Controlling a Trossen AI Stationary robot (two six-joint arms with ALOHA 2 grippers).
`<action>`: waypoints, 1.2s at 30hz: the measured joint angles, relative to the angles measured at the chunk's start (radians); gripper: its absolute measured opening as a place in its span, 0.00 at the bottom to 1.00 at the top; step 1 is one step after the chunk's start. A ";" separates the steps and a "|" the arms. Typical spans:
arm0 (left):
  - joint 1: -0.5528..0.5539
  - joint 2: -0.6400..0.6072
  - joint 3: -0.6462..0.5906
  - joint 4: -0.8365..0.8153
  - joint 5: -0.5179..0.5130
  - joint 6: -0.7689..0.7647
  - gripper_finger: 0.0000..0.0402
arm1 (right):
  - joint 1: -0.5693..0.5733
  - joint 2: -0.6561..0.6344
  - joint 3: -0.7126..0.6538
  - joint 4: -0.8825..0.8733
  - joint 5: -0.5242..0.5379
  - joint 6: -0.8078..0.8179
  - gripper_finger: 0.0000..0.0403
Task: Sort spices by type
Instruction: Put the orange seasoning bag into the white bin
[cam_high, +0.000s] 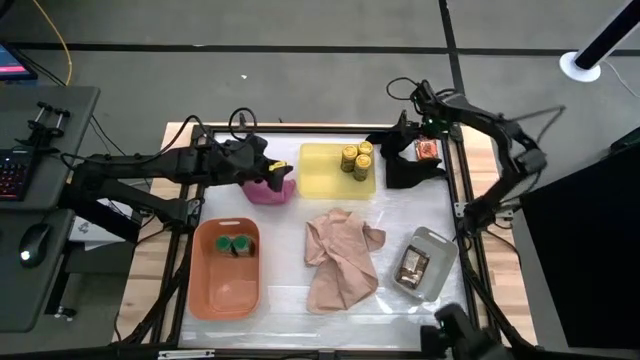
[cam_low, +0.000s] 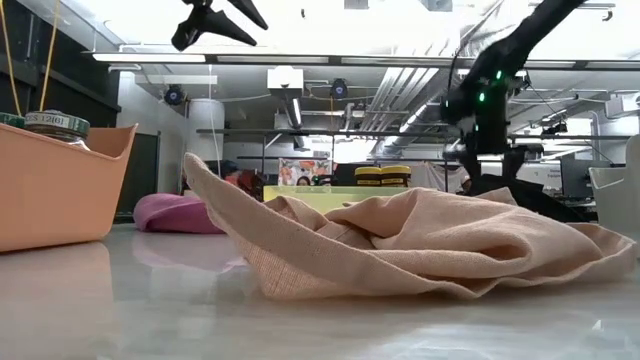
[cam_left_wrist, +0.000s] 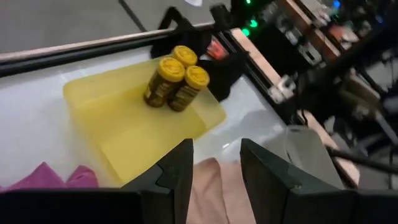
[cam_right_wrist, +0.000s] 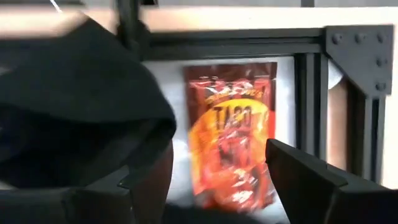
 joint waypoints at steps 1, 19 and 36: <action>0.000 0.001 0.000 -0.003 -0.010 -0.019 0.30 | -0.020 0.034 0.012 -0.007 -0.004 -0.045 0.63; 0.000 0.001 0.000 -0.011 -0.080 -0.111 0.30 | -0.072 0.388 0.221 -0.227 -0.007 -0.319 0.63; -0.002 0.001 0.000 -0.045 -0.058 -0.109 0.30 | -0.033 0.479 0.227 -0.210 0.016 -0.374 0.32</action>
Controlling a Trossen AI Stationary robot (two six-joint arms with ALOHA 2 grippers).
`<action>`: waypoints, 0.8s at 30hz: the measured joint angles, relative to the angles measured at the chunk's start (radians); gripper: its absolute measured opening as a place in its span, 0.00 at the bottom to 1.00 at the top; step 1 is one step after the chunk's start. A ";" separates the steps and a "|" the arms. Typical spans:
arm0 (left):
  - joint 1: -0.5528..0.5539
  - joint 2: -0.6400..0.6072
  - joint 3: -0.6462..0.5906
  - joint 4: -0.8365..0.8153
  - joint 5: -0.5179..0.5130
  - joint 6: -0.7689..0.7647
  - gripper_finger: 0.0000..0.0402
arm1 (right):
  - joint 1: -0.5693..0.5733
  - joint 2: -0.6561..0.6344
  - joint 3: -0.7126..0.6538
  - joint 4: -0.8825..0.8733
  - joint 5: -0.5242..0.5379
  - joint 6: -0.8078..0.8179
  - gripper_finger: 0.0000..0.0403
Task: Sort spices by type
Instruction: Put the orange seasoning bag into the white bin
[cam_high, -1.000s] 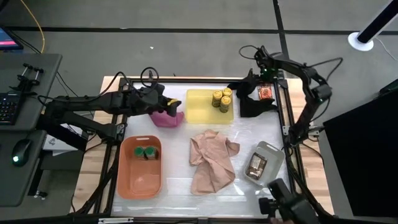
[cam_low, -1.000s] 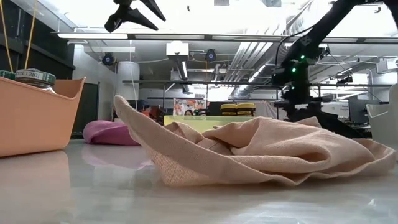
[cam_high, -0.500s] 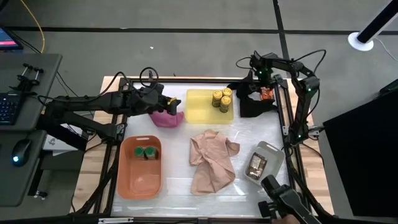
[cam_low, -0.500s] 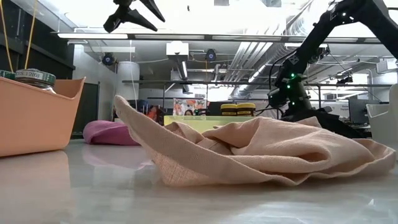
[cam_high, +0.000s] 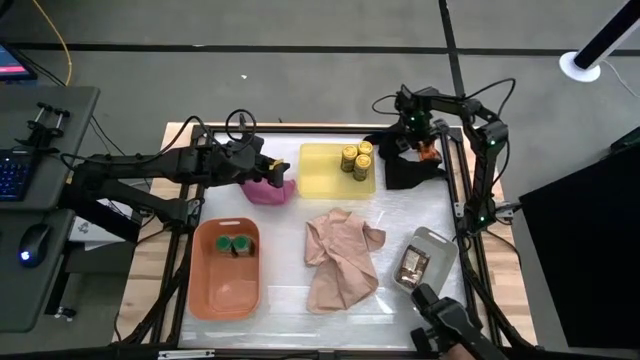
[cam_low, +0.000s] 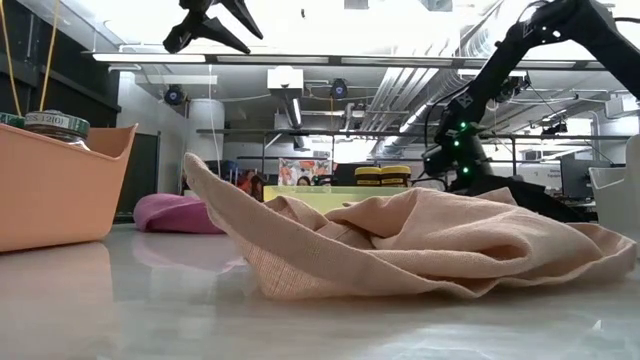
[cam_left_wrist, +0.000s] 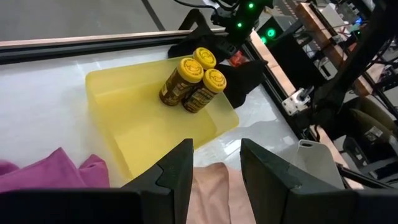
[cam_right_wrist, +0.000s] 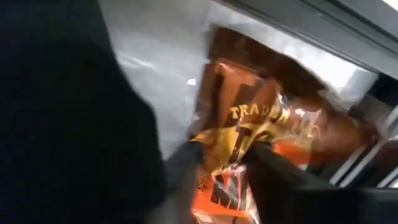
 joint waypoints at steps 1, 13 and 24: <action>0.000 0.000 0.000 0.000 0.000 0.000 0.30 | 0.001 0.001 -0.001 0.002 0.002 -0.006 0.25; 0.018 0.000 0.000 0.010 -0.006 0.069 0.30 | -0.034 -0.140 0.023 0.015 0.052 -0.043 0.02; 0.035 -0.019 0.000 0.009 0.007 0.199 0.30 | 0.033 -0.443 0.116 0.018 -0.106 0.092 0.01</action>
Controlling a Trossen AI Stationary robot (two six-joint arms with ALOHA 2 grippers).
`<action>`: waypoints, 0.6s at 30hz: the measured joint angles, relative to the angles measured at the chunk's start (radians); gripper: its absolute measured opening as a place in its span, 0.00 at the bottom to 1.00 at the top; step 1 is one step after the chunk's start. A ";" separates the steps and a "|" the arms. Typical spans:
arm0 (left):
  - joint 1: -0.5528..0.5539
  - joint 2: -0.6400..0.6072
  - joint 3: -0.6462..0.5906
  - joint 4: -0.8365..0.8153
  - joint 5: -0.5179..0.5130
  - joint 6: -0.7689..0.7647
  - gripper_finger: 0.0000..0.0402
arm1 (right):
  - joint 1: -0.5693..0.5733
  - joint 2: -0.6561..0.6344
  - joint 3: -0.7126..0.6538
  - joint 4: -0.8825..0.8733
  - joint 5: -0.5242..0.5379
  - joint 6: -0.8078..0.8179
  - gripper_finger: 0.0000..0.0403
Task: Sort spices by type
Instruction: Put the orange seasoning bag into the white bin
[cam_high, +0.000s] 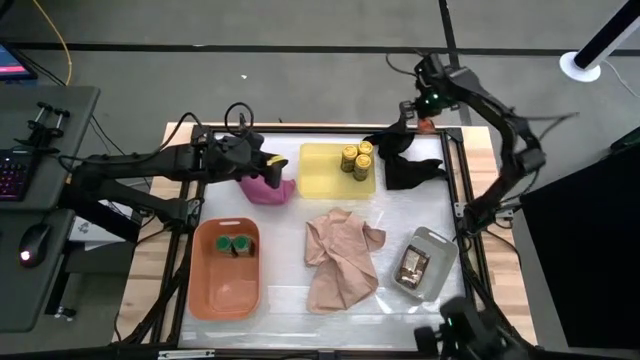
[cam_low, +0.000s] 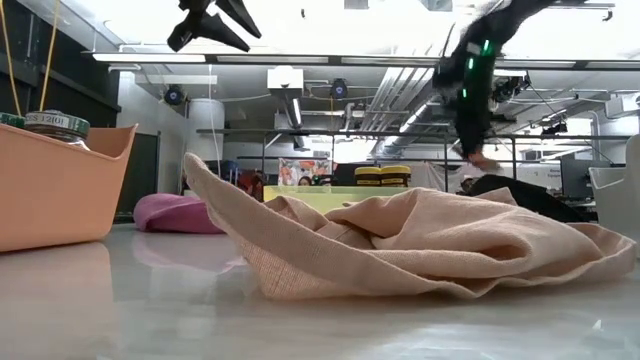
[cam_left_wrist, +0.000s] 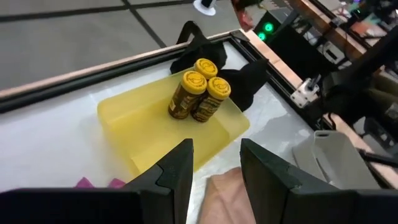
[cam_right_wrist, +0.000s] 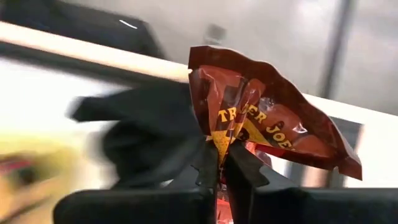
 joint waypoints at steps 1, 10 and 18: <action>0.000 -0.005 0.000 -0.002 0.004 0.019 0.30 | 0.023 -0.037 0.001 0.000 -0.024 0.022 0.01; 0.000 -0.066 0.000 -0.009 0.008 0.227 0.30 | 0.429 -0.312 0.004 -0.158 -0.074 0.337 0.01; 0.000 -0.069 0.000 -0.002 0.057 0.255 0.30 | 0.941 -0.382 -0.016 -0.386 0.087 0.866 0.01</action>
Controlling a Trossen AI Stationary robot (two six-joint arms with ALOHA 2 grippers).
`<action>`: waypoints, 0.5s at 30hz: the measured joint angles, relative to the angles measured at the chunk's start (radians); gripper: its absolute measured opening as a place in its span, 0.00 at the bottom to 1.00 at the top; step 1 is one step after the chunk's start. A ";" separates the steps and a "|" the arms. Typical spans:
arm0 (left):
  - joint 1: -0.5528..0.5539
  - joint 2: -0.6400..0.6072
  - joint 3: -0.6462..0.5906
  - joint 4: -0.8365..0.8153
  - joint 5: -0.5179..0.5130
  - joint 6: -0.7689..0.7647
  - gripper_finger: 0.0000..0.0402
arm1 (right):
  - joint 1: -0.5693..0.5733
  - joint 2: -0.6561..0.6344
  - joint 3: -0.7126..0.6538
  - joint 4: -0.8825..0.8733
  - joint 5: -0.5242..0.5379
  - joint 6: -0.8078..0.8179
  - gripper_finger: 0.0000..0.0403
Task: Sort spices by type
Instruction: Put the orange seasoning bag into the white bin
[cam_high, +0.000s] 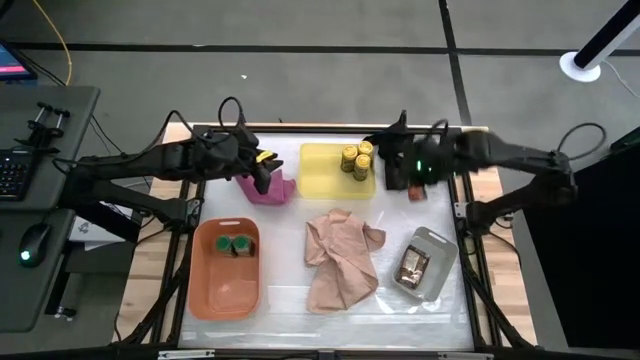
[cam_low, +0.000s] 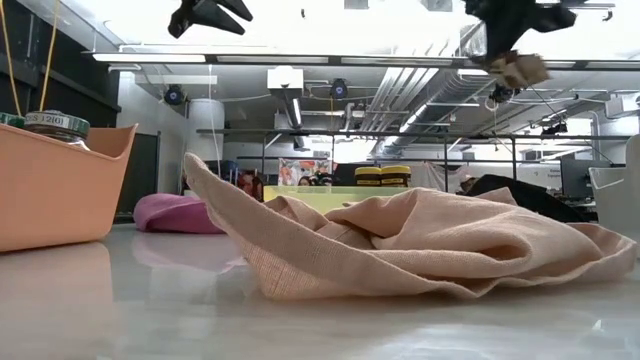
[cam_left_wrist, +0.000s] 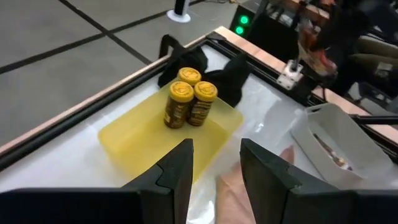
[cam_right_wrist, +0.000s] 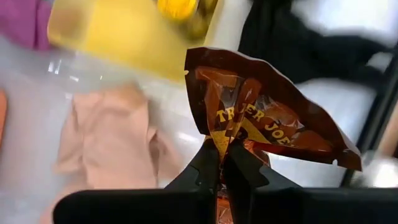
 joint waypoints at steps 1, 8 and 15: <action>0.000 0.002 0.000 0.002 0.009 0.000 0.30 | 0.060 -0.002 -0.017 0.000 0.006 0.064 0.01; 0.000 0.005 0.000 0.005 0.039 -0.040 0.30 | 0.412 -0.004 -0.228 0.163 -0.038 0.484 0.01; 0.000 0.004 0.000 0.004 0.039 -0.064 0.30 | 0.703 -0.004 -0.354 0.350 -0.048 0.909 0.01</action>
